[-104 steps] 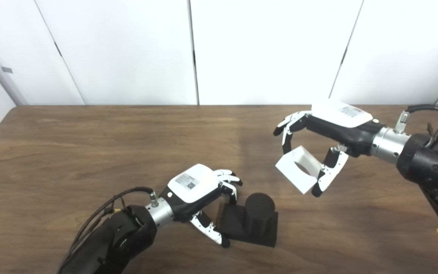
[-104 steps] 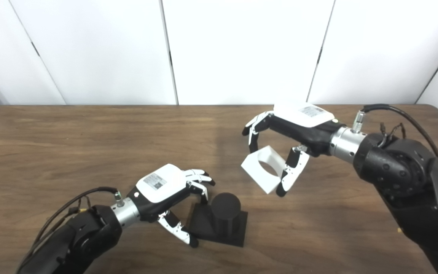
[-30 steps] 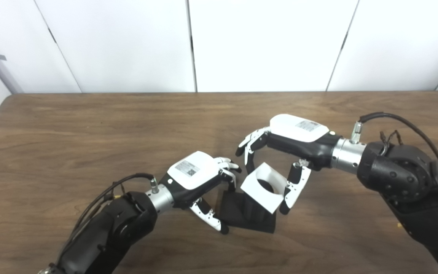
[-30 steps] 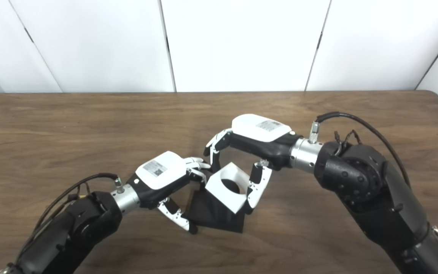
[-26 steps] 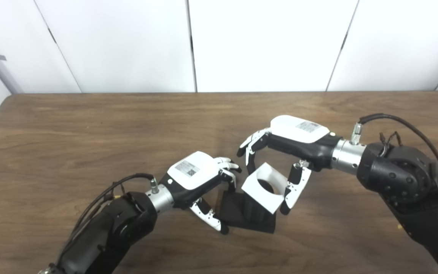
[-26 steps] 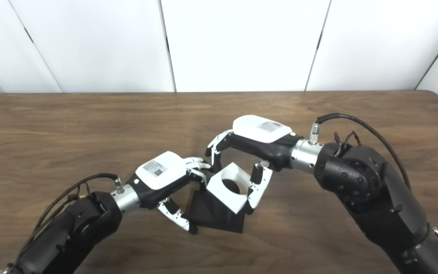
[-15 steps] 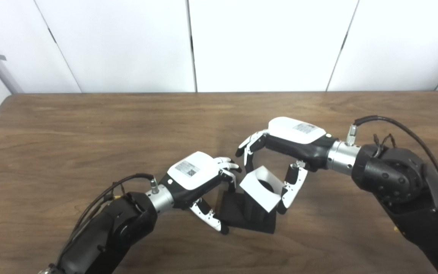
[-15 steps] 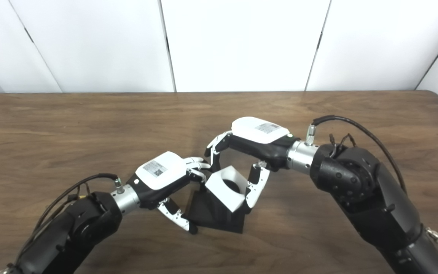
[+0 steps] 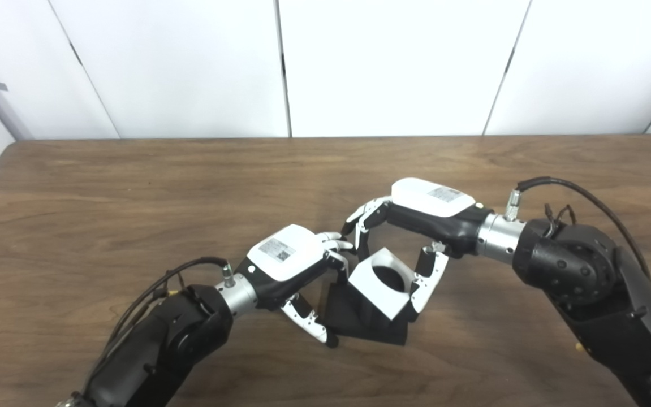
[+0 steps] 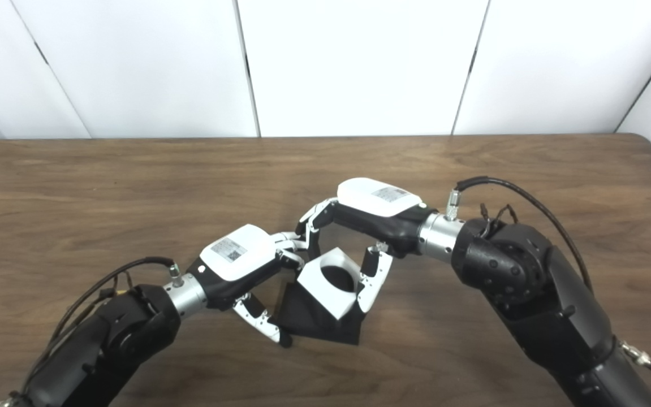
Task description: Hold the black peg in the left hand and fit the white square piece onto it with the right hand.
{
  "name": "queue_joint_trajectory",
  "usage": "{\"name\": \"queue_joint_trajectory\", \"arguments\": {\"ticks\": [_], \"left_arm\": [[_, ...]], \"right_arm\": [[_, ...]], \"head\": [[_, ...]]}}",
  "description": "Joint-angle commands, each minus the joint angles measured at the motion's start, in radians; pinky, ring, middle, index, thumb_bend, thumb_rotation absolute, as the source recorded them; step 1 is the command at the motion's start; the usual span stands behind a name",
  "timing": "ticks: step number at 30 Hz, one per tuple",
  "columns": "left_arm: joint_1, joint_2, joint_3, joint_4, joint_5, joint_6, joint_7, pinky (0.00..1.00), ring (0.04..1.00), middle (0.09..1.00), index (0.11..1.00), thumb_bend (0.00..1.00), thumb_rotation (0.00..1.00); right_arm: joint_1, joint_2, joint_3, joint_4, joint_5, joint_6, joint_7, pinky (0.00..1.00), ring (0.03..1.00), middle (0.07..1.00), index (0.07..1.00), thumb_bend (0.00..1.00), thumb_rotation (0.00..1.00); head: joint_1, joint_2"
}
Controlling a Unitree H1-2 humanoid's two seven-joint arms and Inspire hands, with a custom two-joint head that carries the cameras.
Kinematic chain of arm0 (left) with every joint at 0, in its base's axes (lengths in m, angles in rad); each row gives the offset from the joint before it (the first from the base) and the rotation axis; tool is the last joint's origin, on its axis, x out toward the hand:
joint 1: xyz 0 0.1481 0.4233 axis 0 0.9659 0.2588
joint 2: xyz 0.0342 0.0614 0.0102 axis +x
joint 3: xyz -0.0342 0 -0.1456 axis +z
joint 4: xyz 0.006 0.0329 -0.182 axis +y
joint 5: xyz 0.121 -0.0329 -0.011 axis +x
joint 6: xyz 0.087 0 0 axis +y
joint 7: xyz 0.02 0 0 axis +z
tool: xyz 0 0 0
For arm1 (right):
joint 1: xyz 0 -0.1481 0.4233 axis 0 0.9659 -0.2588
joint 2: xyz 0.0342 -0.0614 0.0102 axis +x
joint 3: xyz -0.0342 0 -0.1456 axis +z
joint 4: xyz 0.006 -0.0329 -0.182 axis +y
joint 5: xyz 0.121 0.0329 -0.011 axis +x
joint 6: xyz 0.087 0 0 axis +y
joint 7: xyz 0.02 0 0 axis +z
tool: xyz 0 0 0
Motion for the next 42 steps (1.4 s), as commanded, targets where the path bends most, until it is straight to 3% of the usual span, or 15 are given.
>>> {"name": "queue_joint_trajectory", "arguments": {"ticks": [1,8,21,30,35,36,37,40,42], "left_arm": [[0.018,0.001,-0.030,0.028,0.027,0.011,-0.059,0.77,0.898,0.866,0.492,0.52,0.08],[0.012,-0.001,-0.035,0.033,0.035,0.010,-0.062,0.74,0.884,0.855,0.492,0.52,0.08],[0.012,-0.001,-0.032,0.033,0.033,0.003,-0.050,0.74,0.878,0.862,0.492,0.52,0.08],[0.012,0.001,-0.030,0.029,0.031,0.006,-0.055,0.76,0.878,0.860,0.491,0.52,0.08],[0.013,0.004,-0.030,0.025,0.032,0.007,-0.060,0.76,0.886,0.863,0.491,0.52,0.08],[0.013,0.005,-0.030,0.026,0.032,0.005,-0.058,0.76,0.884,0.863,0.491,0.52,0.08],[0.013,0.006,-0.029,0.027,0.031,0.003,-0.056,0.76,0.884,0.863,0.491,0.52,0.08],[0.014,0.007,-0.027,0.029,0.027,0.001,-0.053,0.76,0.884,0.861,0.491,0.52,0.08],[0.013,0.007,-0.027,0.028,0.024,0.004,-0.058,0.77,0.889,0.863,0.491,0.52,0.08]], "right_arm": [[-0.040,0.028,0.021,-0.036,-0.003,-0.005,0.002,0.83,0.828,0.784,0.480,0.52,0.14],[-0.067,0.053,0.055,-0.105,-0.021,0.016,0.045,0.84,0.829,0.777,0.479,0.52,0.14],[-0.045,0.025,0.084,-0.074,-0.058,-0.018,0.055,0.83,0.818,0.758,0.480,0.52,0.14],[-0.035,0.011,0.074,-0.064,-0.065,-0.024,0.058,0.82,0.817,0.761,0.481,0.52,0.14],[-0.049,-0.008,0.081,-0.079,-0.087,0.033,0.116,0.83,0.829,0.795,0.495,0.52,0.14],[-0.054,-0.012,0.083,-0.083,-0.091,0.049,0.130,0.83,0.834,0.817,0.676,0.69,0.19],[-0.058,-0.015,0.084,-0.087,-0.094,0.062,0.140,0.83,0.840,0.831,0.759,0.77,0.22],[-0.063,-0.019,0.085,-0.094,-0.097,0.088,0.160,0.82,0.853,0.857,0.870,0.89,0.26],[-0.065,-0.021,0.082,-0.099,-0.095,0.101,0.169,0.83,0.858,0.863,0.881,0.91,0.27]], "head": [[-0.001,0.002],[-0.003,0.002],[-0.004,0.002],[-0.009,0.003],[-0.009,0.003],[-0.009,0.003],[-0.009,0.003],[-0.010,0.004],[-0.010,0.005]]}}
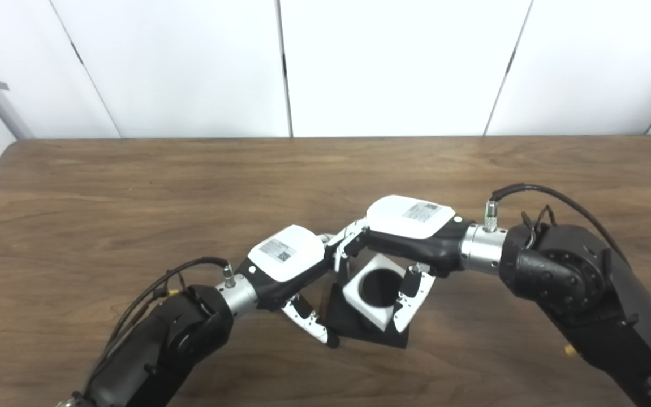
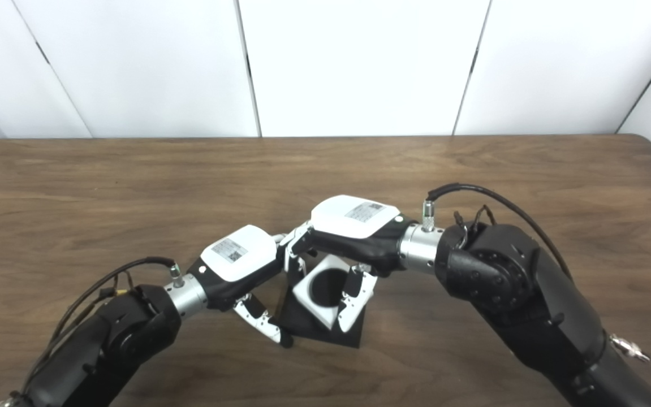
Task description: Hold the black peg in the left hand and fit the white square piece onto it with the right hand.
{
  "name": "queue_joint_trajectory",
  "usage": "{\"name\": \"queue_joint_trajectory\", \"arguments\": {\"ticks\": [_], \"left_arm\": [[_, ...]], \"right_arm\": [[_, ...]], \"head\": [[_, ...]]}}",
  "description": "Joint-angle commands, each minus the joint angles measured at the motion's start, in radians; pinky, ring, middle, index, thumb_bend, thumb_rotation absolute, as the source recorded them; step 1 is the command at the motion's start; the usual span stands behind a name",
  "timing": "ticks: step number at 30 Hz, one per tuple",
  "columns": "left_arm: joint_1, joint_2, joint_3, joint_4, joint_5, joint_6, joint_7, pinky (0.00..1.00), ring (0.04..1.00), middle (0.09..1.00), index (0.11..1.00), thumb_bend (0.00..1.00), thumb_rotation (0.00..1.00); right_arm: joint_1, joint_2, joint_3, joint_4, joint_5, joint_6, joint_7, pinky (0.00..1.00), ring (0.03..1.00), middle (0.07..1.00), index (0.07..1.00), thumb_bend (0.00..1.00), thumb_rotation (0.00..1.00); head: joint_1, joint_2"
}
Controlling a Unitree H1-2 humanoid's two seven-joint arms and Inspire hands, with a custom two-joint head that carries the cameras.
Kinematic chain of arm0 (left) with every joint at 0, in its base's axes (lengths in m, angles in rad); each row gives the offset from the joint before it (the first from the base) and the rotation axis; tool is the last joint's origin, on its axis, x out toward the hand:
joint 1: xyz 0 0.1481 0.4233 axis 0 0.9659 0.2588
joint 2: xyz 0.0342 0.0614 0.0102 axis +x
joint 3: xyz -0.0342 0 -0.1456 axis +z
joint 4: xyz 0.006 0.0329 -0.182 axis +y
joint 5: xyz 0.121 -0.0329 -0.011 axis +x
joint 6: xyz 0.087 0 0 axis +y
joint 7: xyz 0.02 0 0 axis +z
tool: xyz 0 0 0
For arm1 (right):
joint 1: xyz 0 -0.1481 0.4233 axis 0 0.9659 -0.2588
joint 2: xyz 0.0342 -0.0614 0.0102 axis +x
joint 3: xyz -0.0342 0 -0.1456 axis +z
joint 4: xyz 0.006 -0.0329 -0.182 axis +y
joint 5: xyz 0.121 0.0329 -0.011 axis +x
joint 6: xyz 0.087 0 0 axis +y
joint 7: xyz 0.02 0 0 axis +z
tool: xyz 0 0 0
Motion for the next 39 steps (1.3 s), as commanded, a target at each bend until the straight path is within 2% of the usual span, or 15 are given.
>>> {"name": "queue_joint_trajectory", "arguments": {"ticks": [1,14,20,24,30,32,35,37,39], "left_arm": [[0.014,0.009,-0.024,0.027,0.024,0.010,-0.061,0.77,0.891,0.865,0.492,0.52,0.08],[0.015,0.010,-0.025,0.018,0.022,0.017,-0.073,0.76,0.887,0.864,0.491,0.52,0.08],[0.015,0.011,-0.025,0.019,0.027,0.016,-0.068,0.76,0.891,0.864,0.492,0.52,0.08],[0.012,0.013,-0.024,0.021,0.025,0.018,-0.074,0.77,0.899,0.869,0.492,0.52,0.08],[0.013,0.017,-0.018,0.024,0.015,0.013,-0.070,0.77,0.883,0.861,0.491,0.52,0.08],[0.013,0.018,-0.017,0.022,0.019,0.016,-0.074,0.77,0.883,0.863,0.492,0.52,0.08],[0.015,0.018,-0.014,0.023,0.013,0.015,-0.070,0.77,0.879,0.860,0.491,0.52,0.08],[0.015,0.018,-0.012,0.020,0.010,0.019,-0.076,0.77,0.876,0.859,0.491,0.52,0.08],[0.014,0.019,-0.011,0.018,0.011,0.022,-0.081,0.77,0.875,0.862,0.492,0.52,0.08]], "right_arm": [[-0.026,-0.019,0.001,-0.005,-0.019,0.029,0.027,0.83,0.862,0.867,0.882,0.92,0.27],[-0.029,-0.024,-0.003,-0.010,-0.012,0.055,0.043,0.84,0.868,0.876,0.911,0.93,0.27],[-0.034,-0.034,-0.041,-0.008,0.008,0.043,0.016,0.80,0.858,0.870,0.855,0.88,0.25],[-0.033,-0.046,-0.098,0.000,0.027,0.027,-0.023,0.74,0.823,0.852,0.782,0.84,0.18],[-0.005,-0.053,-0.230,0.029,0.110,0.045,-0.087,0.65,0.791,0.846,0.724,0.77,0.12],[0.022,-0.046,-0.272,0.049,0.133,0.039,-0.132,0.63,0.786,0.844,0.728,0.74,0.14],[0.073,-0.034,-0.323,0.074,0.147,0.006,-0.220,0.67,0.805,0.847,0.750,0.69,0.15],[0.107,-0.022,-0.351,0.081,0.155,-0.007,-0.273,0.69,0.811,0.844,0.755,0.67,0.14],[0.141,-0.003,-0.381,0.086,0.172,-0.013,-0.328,0.66,0.786,0.827,0.744,0.66,0.10]], "head": [[0.000,0.001],[-0.003,0.005],[-0.002,0.004],[-0.004,0.001],[-0.011,-0.002],[-0.014,-0.002],[-0.017,-0.002],[-0.017,-0.001],[-0.016,-0.001]]}}
